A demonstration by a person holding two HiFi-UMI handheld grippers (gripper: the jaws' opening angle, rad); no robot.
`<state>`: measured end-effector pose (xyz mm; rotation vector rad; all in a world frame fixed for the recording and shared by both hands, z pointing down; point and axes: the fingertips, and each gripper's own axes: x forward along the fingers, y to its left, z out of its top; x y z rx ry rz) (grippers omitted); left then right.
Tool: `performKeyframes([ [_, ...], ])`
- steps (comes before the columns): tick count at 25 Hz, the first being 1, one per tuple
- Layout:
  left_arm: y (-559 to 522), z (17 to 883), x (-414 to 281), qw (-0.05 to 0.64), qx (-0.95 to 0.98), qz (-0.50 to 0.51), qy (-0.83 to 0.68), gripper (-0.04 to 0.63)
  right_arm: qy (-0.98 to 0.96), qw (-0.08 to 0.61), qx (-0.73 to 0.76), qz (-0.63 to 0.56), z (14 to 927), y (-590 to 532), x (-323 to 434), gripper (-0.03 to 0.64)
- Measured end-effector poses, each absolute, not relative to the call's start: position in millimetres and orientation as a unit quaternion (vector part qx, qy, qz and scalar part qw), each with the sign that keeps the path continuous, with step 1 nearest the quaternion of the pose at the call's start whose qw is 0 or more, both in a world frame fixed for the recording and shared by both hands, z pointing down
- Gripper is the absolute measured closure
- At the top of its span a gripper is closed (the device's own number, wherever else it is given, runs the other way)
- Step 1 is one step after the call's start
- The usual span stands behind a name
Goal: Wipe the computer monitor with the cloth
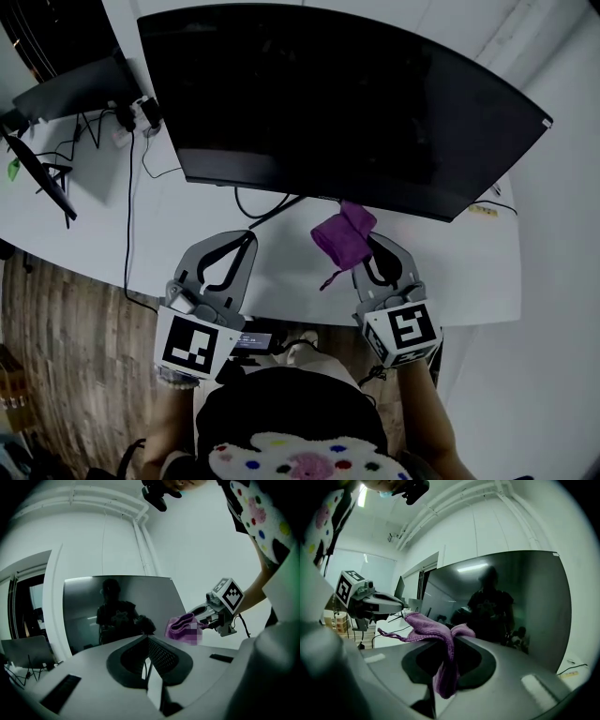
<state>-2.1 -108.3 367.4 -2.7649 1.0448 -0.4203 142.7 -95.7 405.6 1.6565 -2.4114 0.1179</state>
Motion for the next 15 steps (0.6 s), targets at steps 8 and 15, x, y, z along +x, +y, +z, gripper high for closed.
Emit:
performKeyframes([
  [8,-110,375,-4,0.069,-0.924,-0.141,0.348,0.591,-0.829,0.12,0.545,0.043,417,-90,125,0.554],
  [15,-111,380,-4,0.063,-0.924,-0.144,0.349,0.591,-0.83,0.122,0.542,0.048,418,-86,121,0.554],
])
